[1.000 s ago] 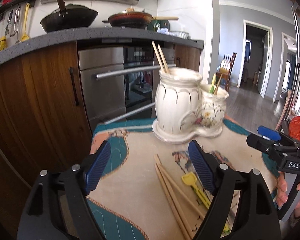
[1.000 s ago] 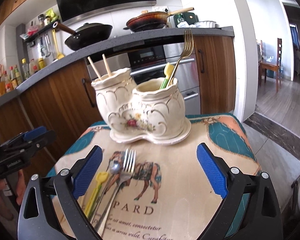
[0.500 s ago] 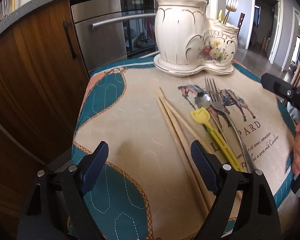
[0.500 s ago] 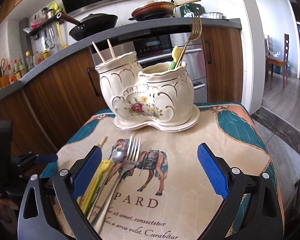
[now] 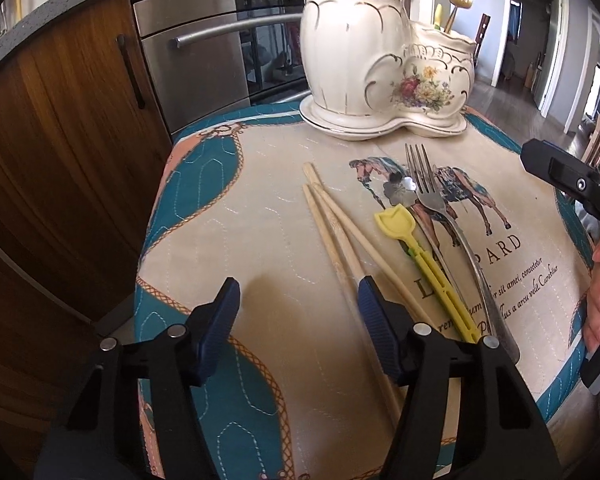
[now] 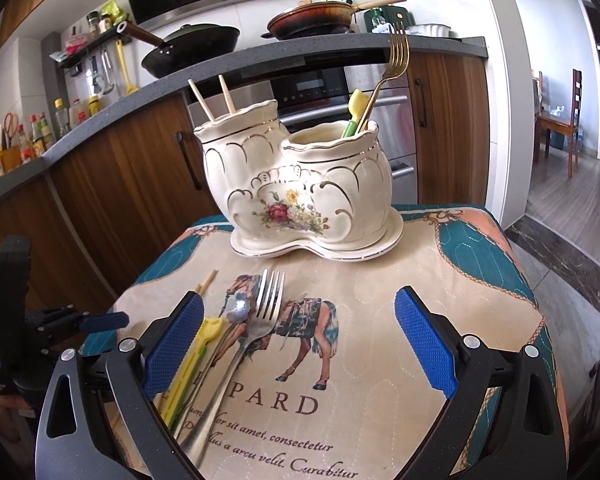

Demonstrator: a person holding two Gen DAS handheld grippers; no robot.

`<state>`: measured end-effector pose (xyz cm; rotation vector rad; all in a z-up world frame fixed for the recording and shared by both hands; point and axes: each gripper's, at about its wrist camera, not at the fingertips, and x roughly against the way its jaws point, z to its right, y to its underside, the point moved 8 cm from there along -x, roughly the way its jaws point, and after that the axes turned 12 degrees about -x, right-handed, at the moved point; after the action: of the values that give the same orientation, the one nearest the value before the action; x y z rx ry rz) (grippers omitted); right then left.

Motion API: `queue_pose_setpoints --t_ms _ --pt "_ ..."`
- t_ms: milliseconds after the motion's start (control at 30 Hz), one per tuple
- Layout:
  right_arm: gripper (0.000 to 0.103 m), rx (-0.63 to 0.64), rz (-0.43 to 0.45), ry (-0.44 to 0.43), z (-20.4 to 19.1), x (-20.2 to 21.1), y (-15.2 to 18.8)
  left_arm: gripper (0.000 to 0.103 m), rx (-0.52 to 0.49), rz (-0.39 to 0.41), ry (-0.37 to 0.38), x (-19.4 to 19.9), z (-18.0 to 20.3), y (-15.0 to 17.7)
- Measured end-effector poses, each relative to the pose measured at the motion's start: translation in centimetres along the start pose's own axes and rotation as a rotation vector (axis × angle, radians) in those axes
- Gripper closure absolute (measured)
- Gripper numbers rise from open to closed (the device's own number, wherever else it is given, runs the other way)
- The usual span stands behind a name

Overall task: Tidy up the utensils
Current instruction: 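Grasp a chopstick with the left tool while the right tool grasps the yellow utensil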

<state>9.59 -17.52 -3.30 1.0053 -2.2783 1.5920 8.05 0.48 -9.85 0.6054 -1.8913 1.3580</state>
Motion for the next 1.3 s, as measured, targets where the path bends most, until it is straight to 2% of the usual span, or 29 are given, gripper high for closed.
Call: queue_pose_setpoints --t_ms 33,67,100,200,233,400,567,633,667,733,833,900,1100,1300 --pt "0.007 0.001 0.001 0.0 0.0 0.0 0.0 0.042 -0.001 0.002 0.009 0.1 0.2 -0.1" --pt "0.007 0.002 0.001 -0.001 -0.1 0.0 0.0 0.046 -0.01 -0.005 0.006 0.0 0.4 -0.1" --pt "0.007 0.002 0.001 -0.001 -0.1 -0.1 0.0 0.056 -0.018 -0.017 -0.007 -0.1 0.5 0.0" --pt "0.007 0.005 -0.001 -0.003 -0.1 -0.1 0.0 0.07 -0.012 -0.026 0.018 -0.1 0.7 0.2" --pt "0.007 0.008 -0.002 -0.003 -0.2 -0.1 0.1 0.072 -0.013 -0.029 0.02 -0.1 0.8 0.2" --pt "0.007 0.04 -0.026 -0.012 -1.1 -0.1 0.6 0.096 -0.018 -0.018 0.015 -0.4 1.5 -0.4" --pt "0.012 0.096 -0.055 -0.018 -3.0 0.6 1.3 0.098 0.062 0.027 0.025 -0.2 0.2 -0.2" --pt "0.029 0.131 -0.089 -0.013 -4.0 0.4 2.0 0.098 0.09 0.049 0.025 0.1 -0.6 -0.1" --pt "0.034 0.14 -0.104 -0.012 -4.3 0.3 2.4 0.098 0.106 0.058 0.03 0.2 -0.9 0.0" --pt "0.052 0.156 -0.163 -0.02 -5.2 -0.4 3.5 0.098 0.137 0.08 0.04 0.5 -1.5 0.0" --pt "0.068 0.147 -0.246 -0.039 -6.1 -1.3 5.0 0.098 0.178 0.119 0.072 0.8 -2.1 -0.1" --pt "0.074 0.16 -0.268 -0.032 -6.7 -1.5 5.6 0.098 0.184 0.142 0.085 1.0 -2.0 -0.3" --pt "0.084 0.172 -0.317 -0.008 -8.2 -1.9 7.1 0.098 0.16 0.248 0.097 2.3 -1.7 -1.2" --pt "0.088 0.211 -0.338 0.063 -8.6 -2.8 8.4 0.098 0.162 0.265 0.147 2.3 -1.5 -1.5"
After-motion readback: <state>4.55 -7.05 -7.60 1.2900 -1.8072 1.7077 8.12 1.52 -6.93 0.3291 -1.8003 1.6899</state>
